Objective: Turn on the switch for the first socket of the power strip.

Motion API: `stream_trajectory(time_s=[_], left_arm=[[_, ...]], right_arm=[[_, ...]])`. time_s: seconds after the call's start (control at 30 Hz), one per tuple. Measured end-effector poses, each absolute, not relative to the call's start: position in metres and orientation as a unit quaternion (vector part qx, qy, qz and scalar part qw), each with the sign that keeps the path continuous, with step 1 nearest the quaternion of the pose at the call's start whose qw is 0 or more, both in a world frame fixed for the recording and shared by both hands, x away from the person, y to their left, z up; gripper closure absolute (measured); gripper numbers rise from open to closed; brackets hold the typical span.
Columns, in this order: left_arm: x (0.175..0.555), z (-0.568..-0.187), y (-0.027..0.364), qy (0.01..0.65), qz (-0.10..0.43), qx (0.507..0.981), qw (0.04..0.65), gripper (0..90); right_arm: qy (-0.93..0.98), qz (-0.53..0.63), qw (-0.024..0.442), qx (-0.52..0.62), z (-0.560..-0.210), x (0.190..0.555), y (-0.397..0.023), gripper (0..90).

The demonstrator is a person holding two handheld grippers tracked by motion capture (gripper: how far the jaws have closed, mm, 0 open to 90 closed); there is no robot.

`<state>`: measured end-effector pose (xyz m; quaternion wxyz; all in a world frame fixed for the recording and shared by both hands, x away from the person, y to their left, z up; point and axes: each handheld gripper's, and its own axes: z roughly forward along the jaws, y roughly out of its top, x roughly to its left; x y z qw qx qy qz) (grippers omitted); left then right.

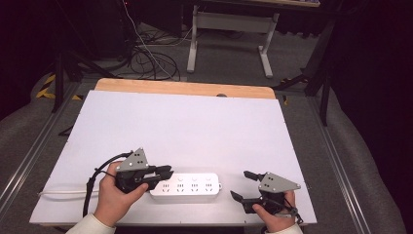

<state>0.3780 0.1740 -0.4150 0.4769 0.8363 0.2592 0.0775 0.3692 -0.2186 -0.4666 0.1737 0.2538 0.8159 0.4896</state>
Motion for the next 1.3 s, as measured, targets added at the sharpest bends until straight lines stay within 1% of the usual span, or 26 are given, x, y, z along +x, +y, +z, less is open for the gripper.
stream_trajectory(time_s=[0.03,0.07,0.37,0.63,1.3], left_arm=[[0.379,-0.416,0.173,0.263,0.078,0.839,0.471,88.9],[0.379,-0.416,0.173,0.266,0.077,0.841,0.464,89.8],[0.39,-0.422,0.166,0.281,0.068,0.862,0.416,90.0],[0.397,-0.428,0.159,0.297,0.074,0.881,0.362,90.0],[0.407,-0.439,0.152,0.323,0.056,0.897,0.296,90.0]], right_arm=[[0.816,0.49,0.173,0.254,-0.467,0.369,-0.219,21.2],[0.816,0.49,0.173,0.254,-0.467,0.369,-0.219,21.2],[0.816,0.49,0.172,0.254,-0.467,0.37,-0.219,21.2],[0.817,0.49,0.171,0.253,-0.468,0.37,-0.219,21.2],[0.819,0.488,0.17,0.252,-0.469,0.37,-0.219,21.2]])
